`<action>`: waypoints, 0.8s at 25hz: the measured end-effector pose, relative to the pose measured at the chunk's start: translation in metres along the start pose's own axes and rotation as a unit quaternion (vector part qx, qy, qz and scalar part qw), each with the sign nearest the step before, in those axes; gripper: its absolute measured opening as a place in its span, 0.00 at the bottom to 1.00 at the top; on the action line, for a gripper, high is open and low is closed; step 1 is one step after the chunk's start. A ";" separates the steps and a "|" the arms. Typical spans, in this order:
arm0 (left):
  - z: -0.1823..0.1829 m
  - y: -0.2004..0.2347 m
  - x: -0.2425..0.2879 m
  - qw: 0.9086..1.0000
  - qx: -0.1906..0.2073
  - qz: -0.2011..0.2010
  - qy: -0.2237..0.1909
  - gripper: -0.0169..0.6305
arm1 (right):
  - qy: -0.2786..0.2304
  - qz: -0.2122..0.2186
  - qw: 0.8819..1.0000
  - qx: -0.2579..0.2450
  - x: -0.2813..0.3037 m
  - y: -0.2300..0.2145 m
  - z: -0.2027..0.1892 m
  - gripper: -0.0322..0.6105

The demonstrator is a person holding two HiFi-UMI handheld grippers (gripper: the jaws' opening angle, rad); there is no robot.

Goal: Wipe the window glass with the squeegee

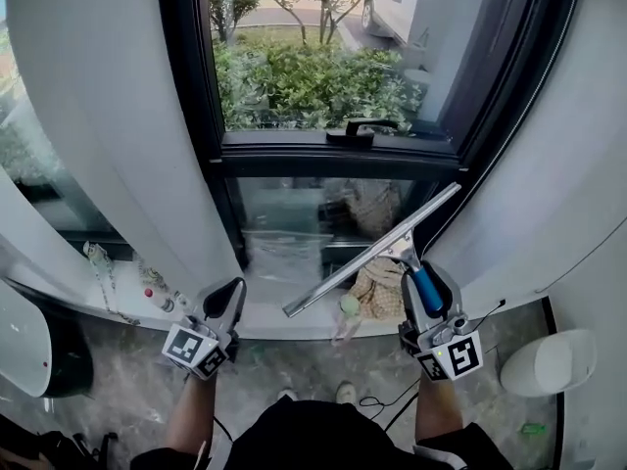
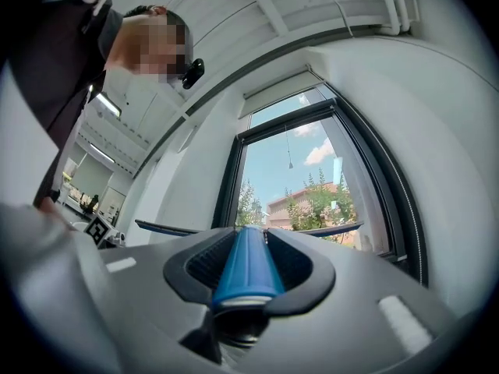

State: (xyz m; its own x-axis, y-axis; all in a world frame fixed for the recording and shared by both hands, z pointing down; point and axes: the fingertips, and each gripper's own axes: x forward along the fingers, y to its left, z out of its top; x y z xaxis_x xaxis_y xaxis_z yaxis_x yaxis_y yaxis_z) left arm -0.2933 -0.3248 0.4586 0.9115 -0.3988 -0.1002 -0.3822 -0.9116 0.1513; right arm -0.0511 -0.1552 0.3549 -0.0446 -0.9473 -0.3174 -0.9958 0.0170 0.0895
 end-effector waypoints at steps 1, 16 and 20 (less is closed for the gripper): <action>0.000 -0.005 0.004 1.000 0.005 -0.002 -0.001 0.03 | 0.000 0.006 1.000 0.007 -0.004 -0.002 -0.001 0.26; -0.014 -0.062 0.055 0.999 0.024 0.006 -0.020 0.03 | 0.001 0.070 0.998 -0.001 -0.007 -0.018 -0.003 0.26; -0.012 -0.065 0.056 0.999 0.028 0.006 -0.021 0.03 | 0.001 0.083 0.997 -0.002 -0.011 -0.016 -0.006 0.26</action>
State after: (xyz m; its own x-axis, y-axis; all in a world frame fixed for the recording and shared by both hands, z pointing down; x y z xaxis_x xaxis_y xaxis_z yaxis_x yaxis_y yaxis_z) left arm -0.2159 -0.2865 0.4554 0.9000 -0.4129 -0.1393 -0.4023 -0.9102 0.0984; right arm -0.0346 -0.1468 0.3626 -0.2081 -0.9324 -0.2956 -0.9746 0.1720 0.1434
